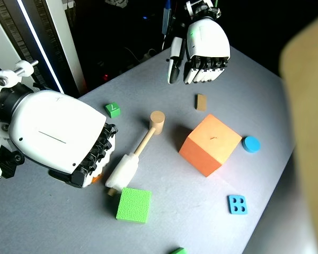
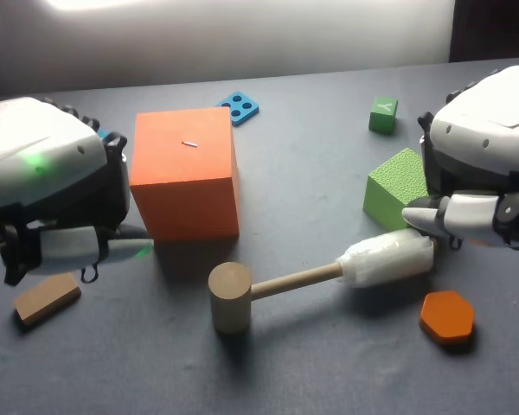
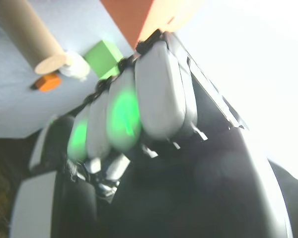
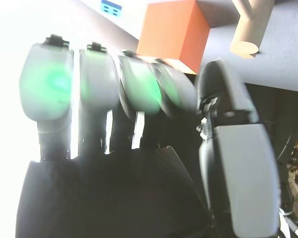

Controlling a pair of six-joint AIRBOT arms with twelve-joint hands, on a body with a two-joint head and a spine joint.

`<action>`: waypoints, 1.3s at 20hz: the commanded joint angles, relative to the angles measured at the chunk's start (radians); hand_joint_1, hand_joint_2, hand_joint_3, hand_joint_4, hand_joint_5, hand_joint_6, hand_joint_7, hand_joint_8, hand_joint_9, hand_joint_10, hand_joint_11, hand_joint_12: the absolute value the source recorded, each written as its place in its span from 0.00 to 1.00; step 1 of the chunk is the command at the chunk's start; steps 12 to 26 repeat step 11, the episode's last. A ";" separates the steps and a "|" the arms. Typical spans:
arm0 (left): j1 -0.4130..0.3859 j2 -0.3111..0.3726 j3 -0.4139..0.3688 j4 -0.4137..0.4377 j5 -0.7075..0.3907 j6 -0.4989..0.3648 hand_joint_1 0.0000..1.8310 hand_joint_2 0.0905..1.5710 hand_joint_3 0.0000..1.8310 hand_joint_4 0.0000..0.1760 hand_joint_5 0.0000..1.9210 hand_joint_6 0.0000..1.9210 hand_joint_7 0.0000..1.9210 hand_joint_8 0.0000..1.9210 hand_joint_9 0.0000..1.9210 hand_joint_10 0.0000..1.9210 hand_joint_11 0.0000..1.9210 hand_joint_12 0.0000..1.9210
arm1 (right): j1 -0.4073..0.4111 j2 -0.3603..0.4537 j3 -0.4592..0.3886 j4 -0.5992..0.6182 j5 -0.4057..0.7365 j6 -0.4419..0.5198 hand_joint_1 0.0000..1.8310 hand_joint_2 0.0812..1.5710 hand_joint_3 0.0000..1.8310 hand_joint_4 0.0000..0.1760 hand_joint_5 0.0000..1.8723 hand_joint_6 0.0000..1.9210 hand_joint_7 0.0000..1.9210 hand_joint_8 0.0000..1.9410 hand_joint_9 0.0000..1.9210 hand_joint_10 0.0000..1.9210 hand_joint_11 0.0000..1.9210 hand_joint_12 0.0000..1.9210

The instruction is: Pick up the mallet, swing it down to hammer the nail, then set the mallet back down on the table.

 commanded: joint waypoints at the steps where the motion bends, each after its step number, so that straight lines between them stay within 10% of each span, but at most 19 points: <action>1: -0.019 0.000 0.005 -0.009 -0.106 -0.001 0.60 0.87 0.01 0.82 0.82 1.00 0.85 1.00 0.89 1.00 0.93 1.00 | 0.014 0.003 -0.002 -0.049 0.024 0.017 0.52 0.86 0.00 0.00 0.74 1.00 0.78 1.00 0.78 1.00 0.78 1.00; 11: -0.066 -0.022 0.005 -0.009 -0.073 -0.003 0.62 0.86 0.00 1.00 0.79 1.00 0.83 1.00 0.84 1.00 0.83 1.00 | 0.009 -0.002 -0.001 -0.129 0.061 0.093 0.54 0.85 0.00 0.22 0.71 1.00 0.75 1.00 0.76 1.00 0.76 1.00; 26: -0.066 -0.022 0.005 -0.009 -0.073 -0.003 0.62 0.86 0.00 1.00 0.79 1.00 0.83 1.00 0.84 1.00 0.83 1.00 | 0.009 -0.002 -0.001 -0.129 0.061 0.093 0.54 0.85 0.00 0.22 0.71 1.00 0.75 1.00 0.76 1.00 0.76 1.00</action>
